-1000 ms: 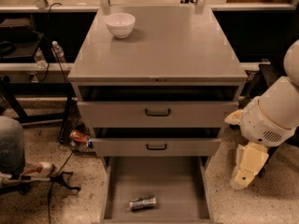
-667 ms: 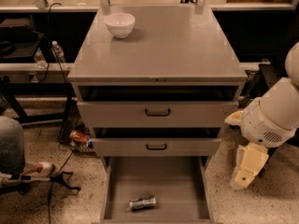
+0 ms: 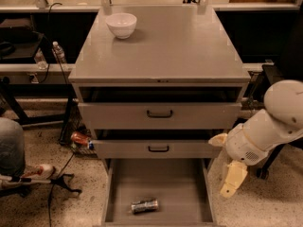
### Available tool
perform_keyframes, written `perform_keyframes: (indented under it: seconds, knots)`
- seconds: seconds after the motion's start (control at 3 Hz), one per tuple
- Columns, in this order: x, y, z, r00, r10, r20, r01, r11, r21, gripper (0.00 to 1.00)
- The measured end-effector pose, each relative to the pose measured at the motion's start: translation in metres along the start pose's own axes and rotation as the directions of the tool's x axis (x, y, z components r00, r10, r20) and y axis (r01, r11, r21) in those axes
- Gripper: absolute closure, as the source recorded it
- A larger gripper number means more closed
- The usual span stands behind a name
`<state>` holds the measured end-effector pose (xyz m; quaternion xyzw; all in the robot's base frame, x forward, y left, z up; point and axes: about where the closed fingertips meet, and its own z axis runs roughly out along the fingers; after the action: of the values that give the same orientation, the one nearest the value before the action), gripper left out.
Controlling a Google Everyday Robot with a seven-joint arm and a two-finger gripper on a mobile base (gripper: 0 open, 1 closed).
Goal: Pick redbull can from bottom drawer and place on counter
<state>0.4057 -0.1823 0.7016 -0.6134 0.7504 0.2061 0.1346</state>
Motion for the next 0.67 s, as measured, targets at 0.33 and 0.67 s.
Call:
perform_keyframes:
  seconds: [0.33,0.67]
  knots:
    - [0.0195,-0.0086,0.0839,0.995,0.006,0.097,0.004,0.9945,-0.104,0.0]
    - [0.0195,-0.0086,0.0839,0.995,0.006,0.097,0.004,0.9945,-0.104,0.0]
